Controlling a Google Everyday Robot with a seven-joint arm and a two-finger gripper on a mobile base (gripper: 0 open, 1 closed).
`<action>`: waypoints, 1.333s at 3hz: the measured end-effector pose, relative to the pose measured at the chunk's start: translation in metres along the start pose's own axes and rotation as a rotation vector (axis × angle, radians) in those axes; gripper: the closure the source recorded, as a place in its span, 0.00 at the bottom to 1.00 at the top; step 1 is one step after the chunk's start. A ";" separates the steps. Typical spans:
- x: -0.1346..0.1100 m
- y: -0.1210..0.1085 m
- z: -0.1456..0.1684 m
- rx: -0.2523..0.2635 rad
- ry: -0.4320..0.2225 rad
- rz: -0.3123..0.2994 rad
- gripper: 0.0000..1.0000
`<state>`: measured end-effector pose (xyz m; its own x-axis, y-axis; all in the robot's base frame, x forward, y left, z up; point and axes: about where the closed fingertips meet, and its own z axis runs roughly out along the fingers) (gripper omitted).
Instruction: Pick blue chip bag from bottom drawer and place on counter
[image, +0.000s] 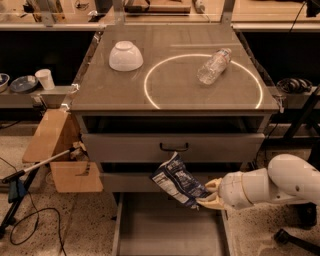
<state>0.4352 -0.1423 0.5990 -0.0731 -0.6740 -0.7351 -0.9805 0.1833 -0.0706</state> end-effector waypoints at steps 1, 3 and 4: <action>-0.020 -0.011 -0.012 0.024 -0.017 -0.041 1.00; -0.025 -0.011 -0.011 0.013 -0.033 -0.050 1.00; -0.039 -0.017 -0.023 0.025 -0.063 -0.068 1.00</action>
Offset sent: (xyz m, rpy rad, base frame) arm 0.0082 0.0024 0.0204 0.0066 -0.0409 0.0097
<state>0.4502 -0.1357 0.6443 0.0064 -0.6391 -0.7691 -0.9779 0.1567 -0.1383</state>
